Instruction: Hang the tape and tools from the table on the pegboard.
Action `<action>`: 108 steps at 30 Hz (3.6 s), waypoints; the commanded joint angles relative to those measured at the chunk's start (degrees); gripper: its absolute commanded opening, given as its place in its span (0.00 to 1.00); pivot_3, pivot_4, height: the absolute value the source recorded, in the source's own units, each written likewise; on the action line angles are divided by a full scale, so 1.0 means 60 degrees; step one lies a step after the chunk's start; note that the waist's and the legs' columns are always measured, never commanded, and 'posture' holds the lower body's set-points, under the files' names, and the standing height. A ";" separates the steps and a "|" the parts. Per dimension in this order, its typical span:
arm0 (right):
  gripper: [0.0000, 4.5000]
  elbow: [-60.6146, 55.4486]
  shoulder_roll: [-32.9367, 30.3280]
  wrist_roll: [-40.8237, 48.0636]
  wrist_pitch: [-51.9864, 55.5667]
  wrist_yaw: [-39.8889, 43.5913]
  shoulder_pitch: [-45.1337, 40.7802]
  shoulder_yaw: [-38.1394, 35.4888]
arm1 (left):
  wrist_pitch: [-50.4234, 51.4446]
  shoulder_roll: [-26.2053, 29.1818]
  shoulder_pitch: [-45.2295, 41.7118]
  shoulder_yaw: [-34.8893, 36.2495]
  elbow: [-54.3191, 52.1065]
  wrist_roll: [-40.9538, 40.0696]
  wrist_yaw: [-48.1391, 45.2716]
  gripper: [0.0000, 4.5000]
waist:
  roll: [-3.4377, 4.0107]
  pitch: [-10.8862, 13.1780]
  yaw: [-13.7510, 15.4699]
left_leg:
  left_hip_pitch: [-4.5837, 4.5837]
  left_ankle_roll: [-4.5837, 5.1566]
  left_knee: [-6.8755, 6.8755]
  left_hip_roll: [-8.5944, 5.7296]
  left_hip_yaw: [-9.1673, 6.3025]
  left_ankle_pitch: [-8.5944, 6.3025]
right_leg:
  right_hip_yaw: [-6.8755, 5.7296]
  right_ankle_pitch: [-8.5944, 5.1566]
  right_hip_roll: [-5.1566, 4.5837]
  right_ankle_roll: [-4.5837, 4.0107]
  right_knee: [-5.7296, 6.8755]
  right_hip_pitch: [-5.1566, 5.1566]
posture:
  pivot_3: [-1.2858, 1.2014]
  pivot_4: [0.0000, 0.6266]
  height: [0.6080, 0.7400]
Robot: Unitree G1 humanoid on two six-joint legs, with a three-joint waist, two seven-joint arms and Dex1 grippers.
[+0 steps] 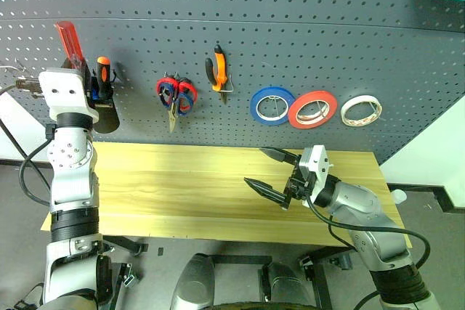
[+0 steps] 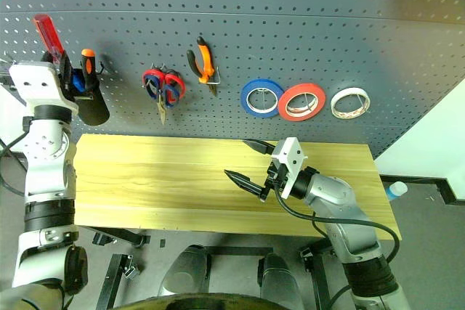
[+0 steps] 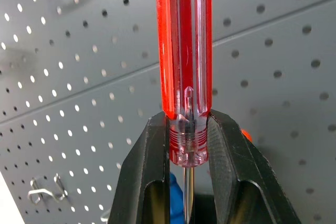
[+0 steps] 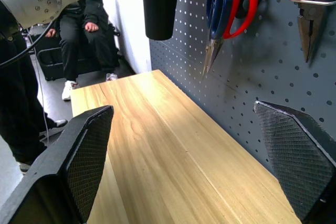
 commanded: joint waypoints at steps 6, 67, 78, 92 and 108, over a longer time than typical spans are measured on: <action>1.00 -0.0838 0.0222 0.0702 0.0095 -0.0106 -0.0083 -0.0284 | -0.0286 0.0071 -0.0227 -0.0032 0.0048 0.0005 0.0043 0.14 | 0.0000 0.0000 0.0001 | 0.0001 0.0000 0.0000 0.0000 0.0000 0.0000 | 0.0000 0.0000 0.0000 0.0000 0.0002 0.0000 | 0.66 0.13 0.52; 1.00 -0.0267 -0.0819 -0.0463 -0.0783 -0.0317 0.0803 -0.1106 | 0.2735 -0.0958 0.0162 -0.4550 -0.0766 -0.1254 -0.5970 0.99 | 0.0005 -0.0629 -0.0116 | 0.0034 -0.0042 0.0015 -0.0002 -0.0006 0.0024 | -0.0006 0.0011 0.0001 -0.0023 0.0001 0.0113 | 0.62 0.00 0.52; 1.00 0.0748 -0.0978 -0.2046 -0.1049 -0.0319 0.0857 -0.0127 | 0.3446 -0.0723 0.0549 -0.5606 -0.0117 -0.0401 -0.6618 0.99 | 0.0027 -0.0647 -0.0484 | 0.0038 -0.0041 0.0015 -0.0001 -0.0005 0.0024 | -0.0003 0.0011 0.0001 -0.0022 0.0001 0.0117 | 0.63 0.00 0.52; 1.00 0.1665 -0.0788 -0.2396 -0.0718 -0.0190 0.0104 0.0429 | 0.3717 -0.1222 0.0983 -0.5660 -0.0099 -0.0003 -0.5807 0.99 | 0.0034 -0.0653 -0.0546 | 0.0037 -0.0041 0.0014 -0.0002 -0.0007 0.0024 | -0.0002 0.0010 0.0001 -0.0022 0.0002 0.0117 | 0.65 0.00 0.52; 1.00 0.1865 -0.0662 -0.2470 -0.0818 -0.0032 -0.0242 0.0627 | 0.3511 -0.1334 0.0784 -0.5567 0.0126 0.0062 -0.5544 0.99 | 0.0045 -0.0662 -0.0404 | 0.0039 -0.0041 0.0014 -0.0002 -0.0008 0.0024 | -0.0003 0.0010 0.0001 -0.0022 0.0006 0.0118 | 0.65 0.00 0.52</action>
